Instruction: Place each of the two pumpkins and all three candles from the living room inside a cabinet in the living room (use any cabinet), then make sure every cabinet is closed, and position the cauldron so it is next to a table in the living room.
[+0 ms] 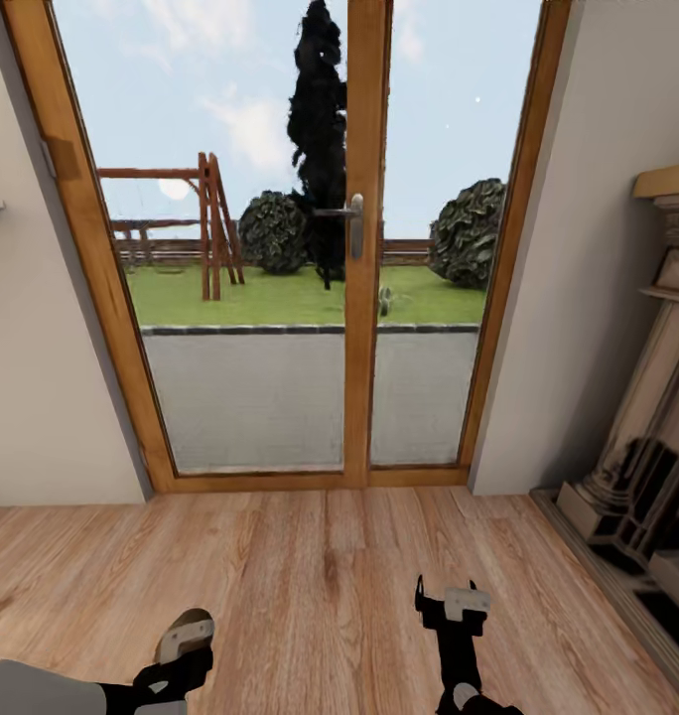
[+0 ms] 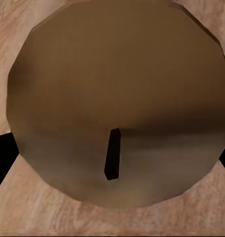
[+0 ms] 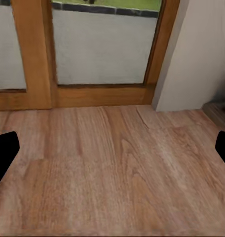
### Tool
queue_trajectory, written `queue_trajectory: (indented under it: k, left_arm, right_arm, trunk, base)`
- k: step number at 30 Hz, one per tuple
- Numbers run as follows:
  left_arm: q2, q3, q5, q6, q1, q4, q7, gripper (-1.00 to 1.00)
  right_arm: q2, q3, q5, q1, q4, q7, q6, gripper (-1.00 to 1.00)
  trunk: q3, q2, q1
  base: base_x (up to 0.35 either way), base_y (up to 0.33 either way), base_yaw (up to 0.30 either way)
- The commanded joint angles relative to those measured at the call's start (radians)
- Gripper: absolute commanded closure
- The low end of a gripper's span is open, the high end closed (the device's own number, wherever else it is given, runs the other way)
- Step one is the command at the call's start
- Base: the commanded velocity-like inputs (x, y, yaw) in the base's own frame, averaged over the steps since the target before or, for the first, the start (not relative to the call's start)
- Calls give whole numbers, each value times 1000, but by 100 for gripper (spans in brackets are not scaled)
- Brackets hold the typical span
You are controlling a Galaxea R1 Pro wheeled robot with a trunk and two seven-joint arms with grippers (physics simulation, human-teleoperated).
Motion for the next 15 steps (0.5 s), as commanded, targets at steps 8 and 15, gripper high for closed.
queue_trajectory:
  k: [8, 15]
  left_arm:
    - [-2, -6, 0, -8, 91, 42, 3, 100]
    - [-6, -6, 0, -7, 119, 56, 2, 100]
  right_arm:
    - [13, 13, -5, 8, 113, -4, -51, -100]
    - [12, 12, -66, 35, 134, 70, -52, -100]
  trunk:
    - [24, 56, -31]
    - [46, 105, -58]
  base:
    - [0, 0, -42]
    - [0, 0, -257]
